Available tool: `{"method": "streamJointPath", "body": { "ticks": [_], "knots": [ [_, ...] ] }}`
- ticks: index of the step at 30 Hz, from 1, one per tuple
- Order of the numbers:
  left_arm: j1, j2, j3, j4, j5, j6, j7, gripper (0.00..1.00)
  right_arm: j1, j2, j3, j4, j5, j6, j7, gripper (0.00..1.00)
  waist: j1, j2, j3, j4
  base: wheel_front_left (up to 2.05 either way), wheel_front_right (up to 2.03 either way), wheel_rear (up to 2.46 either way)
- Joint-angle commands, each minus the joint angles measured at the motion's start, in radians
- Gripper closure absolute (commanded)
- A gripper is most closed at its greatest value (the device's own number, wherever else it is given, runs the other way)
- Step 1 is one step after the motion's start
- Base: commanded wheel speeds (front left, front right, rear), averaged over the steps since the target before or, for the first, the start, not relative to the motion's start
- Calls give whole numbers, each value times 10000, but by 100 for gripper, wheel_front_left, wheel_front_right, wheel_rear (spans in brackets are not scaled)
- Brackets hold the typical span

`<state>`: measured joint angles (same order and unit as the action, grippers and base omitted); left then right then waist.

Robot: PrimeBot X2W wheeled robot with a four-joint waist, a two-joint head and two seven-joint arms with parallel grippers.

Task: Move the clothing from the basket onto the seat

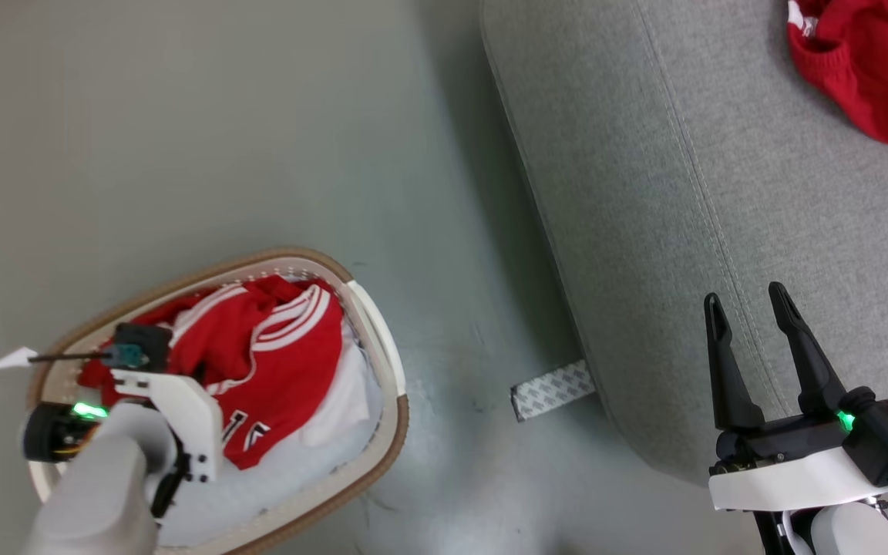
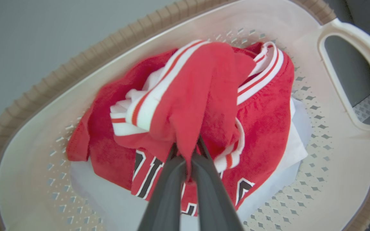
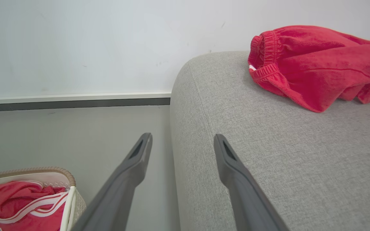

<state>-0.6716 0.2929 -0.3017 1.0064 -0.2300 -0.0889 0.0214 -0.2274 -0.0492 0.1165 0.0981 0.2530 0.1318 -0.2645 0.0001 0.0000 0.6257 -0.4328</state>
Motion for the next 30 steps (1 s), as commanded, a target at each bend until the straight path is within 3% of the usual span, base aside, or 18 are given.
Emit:
{"method": "streamJointPath", "body": {
  "ticks": [1, 14, 22, 30],
  "knots": [
    [-30, -104, -15, 102, -93, -58, -258, 100, -43, -24, -46, 57, -38, -22, 2, 0, -1, 0, -308, 177, 0, 0, 0],
    [806, -1177, -340, 56, -829, -391, -1845, 100, 601, -29, -345, 668, -657, -22, 2, 0, -1, 0, -2915, 1492, 0, 0, 0],
    [1582, -1334, -681, -1039, -1431, -404, -1842, 100, 1334, -32, -406, 1148, -1005, -22, 0, 0, -1, 0, -4625, 2330, 0, 0, 0],
    [2440, -1040, -830, -3344, -1827, -337, -1185, 100, 1889, -29, -548, 1400, -1200, -22, 0, 0, -1, 0, -5770, 2860, 0, 0, 0]
  ]
}}
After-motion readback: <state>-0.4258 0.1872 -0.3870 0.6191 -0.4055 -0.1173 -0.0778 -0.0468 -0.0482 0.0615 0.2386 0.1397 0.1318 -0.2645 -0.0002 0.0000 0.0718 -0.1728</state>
